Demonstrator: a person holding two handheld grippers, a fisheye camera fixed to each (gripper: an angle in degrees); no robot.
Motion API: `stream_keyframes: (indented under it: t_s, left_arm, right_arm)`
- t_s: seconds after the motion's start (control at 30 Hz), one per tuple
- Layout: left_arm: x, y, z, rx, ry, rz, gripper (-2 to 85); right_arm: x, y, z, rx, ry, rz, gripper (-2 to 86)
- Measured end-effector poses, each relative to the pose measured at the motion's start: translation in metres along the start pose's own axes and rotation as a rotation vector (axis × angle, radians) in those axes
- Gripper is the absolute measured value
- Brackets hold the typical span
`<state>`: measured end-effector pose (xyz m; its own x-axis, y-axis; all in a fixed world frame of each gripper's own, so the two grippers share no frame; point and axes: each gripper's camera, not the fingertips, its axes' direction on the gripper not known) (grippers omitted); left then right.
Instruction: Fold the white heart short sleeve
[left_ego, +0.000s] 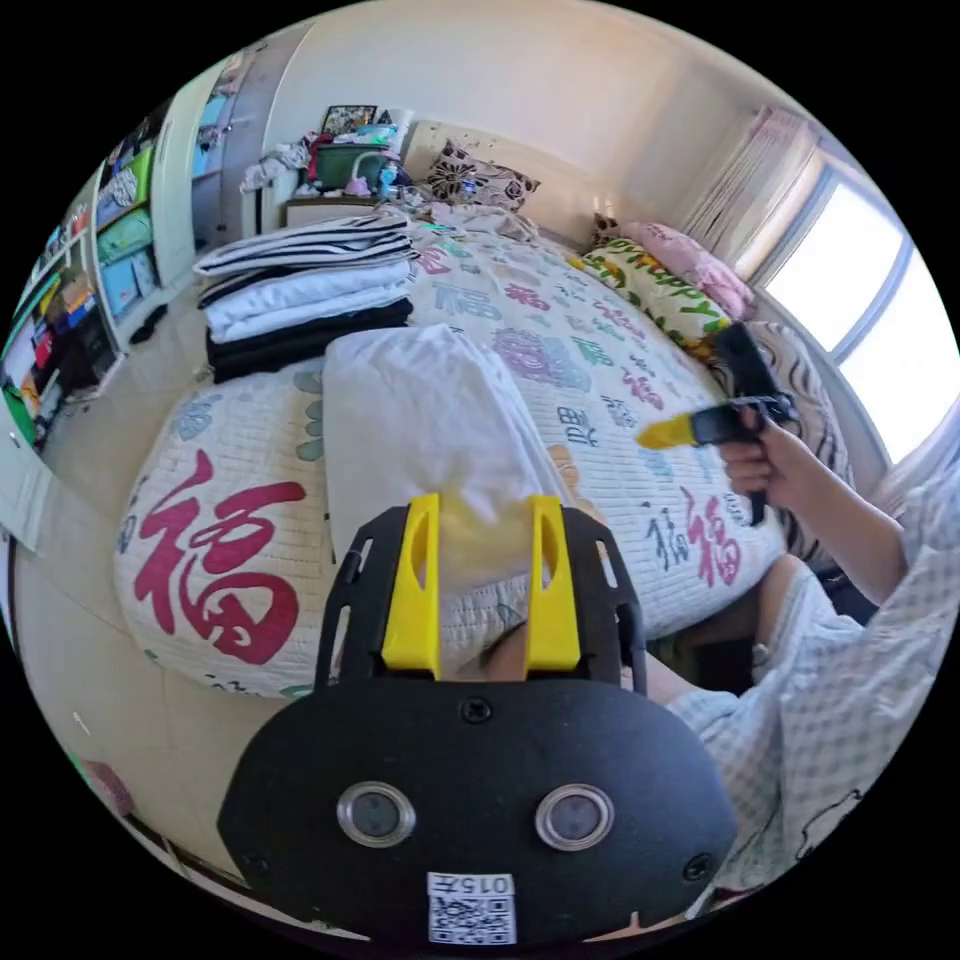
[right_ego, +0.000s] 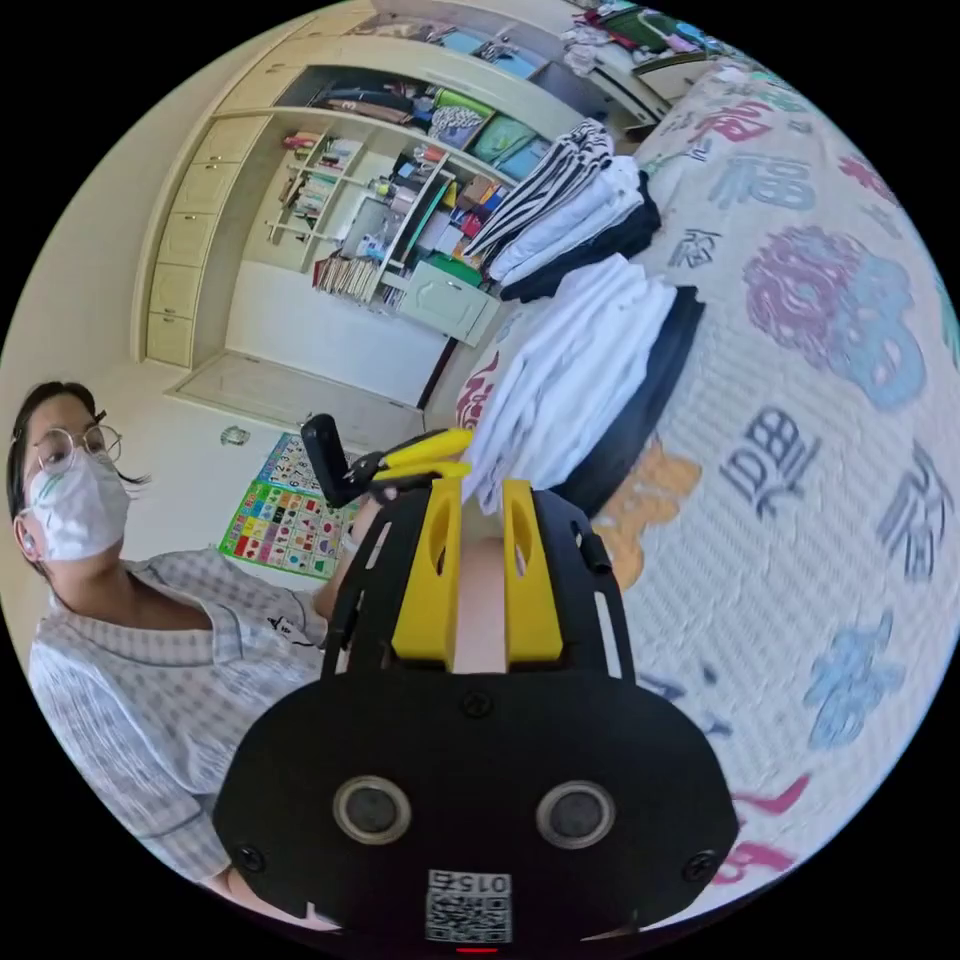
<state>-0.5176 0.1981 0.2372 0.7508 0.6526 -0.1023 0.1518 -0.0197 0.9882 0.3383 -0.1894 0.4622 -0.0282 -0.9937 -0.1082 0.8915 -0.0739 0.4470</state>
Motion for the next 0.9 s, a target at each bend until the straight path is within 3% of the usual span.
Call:
stream_keyframes:
  t_s: [0.07, 0.13, 0.3, 0.37, 0.53, 0.7, 0.9]
  left_arm:
    - [-0.003, 0.003, -0.002, 0.019, 0.035, -0.055, 1.3]
    - [-0.006, 0.003, -0.008, 0.02, 0.079, -0.102, 0.1]
    - [-0.007, 0.005, -0.065, 0.242, 0.308, -0.237, -0.8]
    - [0.014, -0.007, -0.095, 0.346, 0.453, -0.2, -0.9]
    - [0.084, -0.046, -0.13, 0.412, 0.699, -0.057, -0.9]
    - [0.159, -0.087, -0.135, 0.383, 0.892, 0.087, -0.9]
    - [0.231, -0.12, -0.096, 0.329, 1.201, 0.154, -0.8]
  right_arm:
    - [-0.021, 0.048, -0.022, 0.032, 0.053, 0.032, 7.2]
    - [-0.038, 0.08, -0.04, 0.045, 0.095, 0.051, 7.3]
    - [-0.08, 0.147, -0.09, 0.153, 0.098, 0.061, 7.9]
    - [-0.102, 0.17, -0.111, 0.209, 0.079, 0.05, 9.0]
    - [-0.152, 0.192, -0.158, 0.315, 0.079, -0.032, 11.8]
    - [-0.205, 0.209, -0.23, 0.454, 0.052, -0.145, 14.3]
    - [-0.265, 0.275, -0.36, 0.697, 0.217, -0.194, 15.2]
